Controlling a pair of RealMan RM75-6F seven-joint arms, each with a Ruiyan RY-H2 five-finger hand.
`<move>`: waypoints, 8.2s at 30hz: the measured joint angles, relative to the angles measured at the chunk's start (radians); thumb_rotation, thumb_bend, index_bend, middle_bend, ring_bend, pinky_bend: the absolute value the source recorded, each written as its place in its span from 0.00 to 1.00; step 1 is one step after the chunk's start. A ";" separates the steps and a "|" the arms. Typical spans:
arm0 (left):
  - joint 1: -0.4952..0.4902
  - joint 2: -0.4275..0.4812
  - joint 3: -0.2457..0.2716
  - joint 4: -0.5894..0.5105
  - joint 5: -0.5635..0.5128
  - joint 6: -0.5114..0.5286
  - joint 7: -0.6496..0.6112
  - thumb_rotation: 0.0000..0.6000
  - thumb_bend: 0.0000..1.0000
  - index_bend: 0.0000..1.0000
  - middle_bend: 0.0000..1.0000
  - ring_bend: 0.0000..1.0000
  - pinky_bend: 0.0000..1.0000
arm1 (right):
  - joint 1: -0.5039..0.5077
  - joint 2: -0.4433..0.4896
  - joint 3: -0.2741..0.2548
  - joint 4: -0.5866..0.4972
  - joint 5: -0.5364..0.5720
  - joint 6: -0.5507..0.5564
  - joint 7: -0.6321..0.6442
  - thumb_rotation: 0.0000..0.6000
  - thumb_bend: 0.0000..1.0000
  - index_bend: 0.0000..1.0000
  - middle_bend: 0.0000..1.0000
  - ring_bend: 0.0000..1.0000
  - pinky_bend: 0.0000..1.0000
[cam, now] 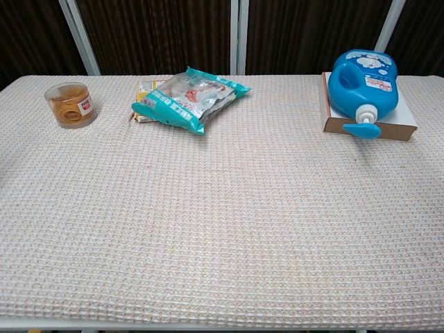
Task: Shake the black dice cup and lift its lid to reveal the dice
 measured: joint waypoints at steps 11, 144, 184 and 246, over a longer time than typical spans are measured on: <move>-0.003 0.011 -0.007 -0.021 0.001 0.009 0.016 1.00 0.17 0.09 0.07 0.00 0.19 | 0.019 -0.063 -0.045 0.282 0.254 -0.388 0.050 1.00 0.29 0.59 0.56 0.19 0.00; -0.031 -0.018 0.015 0.019 -0.027 -0.075 -0.021 1.00 0.17 0.09 0.07 0.00 0.19 | 0.047 0.164 -0.041 0.028 0.605 -0.605 -0.157 1.00 0.28 0.57 0.54 0.19 0.00; -0.004 -0.008 0.019 0.053 -0.038 -0.056 -0.068 1.00 0.17 0.09 0.07 0.00 0.19 | 0.044 -0.097 -0.167 0.348 0.510 -0.702 -0.108 1.00 0.03 0.16 0.26 0.00 0.00; -0.010 -0.003 0.016 0.032 -0.020 -0.053 -0.052 1.00 0.17 0.09 0.07 0.00 0.19 | -0.072 0.032 -0.159 0.340 0.424 -0.457 0.067 1.00 0.15 0.08 0.46 0.04 0.00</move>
